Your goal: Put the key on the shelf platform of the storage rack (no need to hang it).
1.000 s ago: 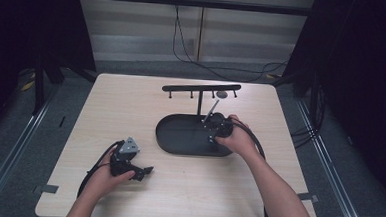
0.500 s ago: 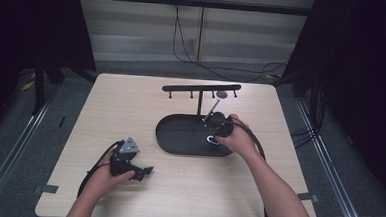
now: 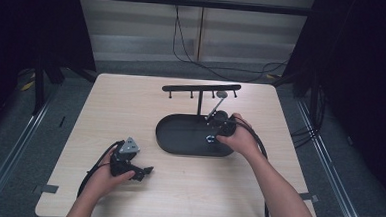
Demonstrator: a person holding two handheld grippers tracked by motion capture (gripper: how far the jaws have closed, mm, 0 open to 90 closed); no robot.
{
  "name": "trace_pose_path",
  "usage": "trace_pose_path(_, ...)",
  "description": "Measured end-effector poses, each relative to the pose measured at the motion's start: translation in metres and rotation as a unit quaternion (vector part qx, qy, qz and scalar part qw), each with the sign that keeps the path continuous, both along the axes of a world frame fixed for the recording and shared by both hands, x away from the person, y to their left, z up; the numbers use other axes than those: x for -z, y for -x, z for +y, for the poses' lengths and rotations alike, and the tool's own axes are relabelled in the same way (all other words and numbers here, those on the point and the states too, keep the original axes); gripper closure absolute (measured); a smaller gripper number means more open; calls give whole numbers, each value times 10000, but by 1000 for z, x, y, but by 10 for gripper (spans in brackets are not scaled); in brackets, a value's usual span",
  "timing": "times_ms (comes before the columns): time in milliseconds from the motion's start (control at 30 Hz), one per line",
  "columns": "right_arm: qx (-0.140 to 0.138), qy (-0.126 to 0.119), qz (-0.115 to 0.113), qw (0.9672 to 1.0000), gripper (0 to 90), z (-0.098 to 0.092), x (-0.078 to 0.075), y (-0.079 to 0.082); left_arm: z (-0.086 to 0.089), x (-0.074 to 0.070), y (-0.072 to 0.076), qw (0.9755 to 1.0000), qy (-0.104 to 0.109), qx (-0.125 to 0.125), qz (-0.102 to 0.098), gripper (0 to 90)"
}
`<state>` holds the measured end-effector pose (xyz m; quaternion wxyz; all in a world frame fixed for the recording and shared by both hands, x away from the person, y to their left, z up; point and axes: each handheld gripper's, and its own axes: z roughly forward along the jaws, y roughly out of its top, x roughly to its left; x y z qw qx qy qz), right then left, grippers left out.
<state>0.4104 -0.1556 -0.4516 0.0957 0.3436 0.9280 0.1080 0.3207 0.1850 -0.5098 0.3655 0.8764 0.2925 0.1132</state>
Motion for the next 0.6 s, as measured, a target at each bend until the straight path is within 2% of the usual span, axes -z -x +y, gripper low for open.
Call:
trace_pose_path(100, 32, -14, 13, 10000, 598, 0, -1, 1, 0, 0, 0, 10000, -1, -2, -1, 60)
trace_pose_path(367, 179, -322, 152, 9992, 496, -4, -5, 5, 0, 0, 0, 10000, 0, 1, 11, 60)
trace_pose_path(600, 155, -453, 205, 9986, 450, -9, -8, 11, 0, 0, 0, 10000, 1, -2, 9, 60)
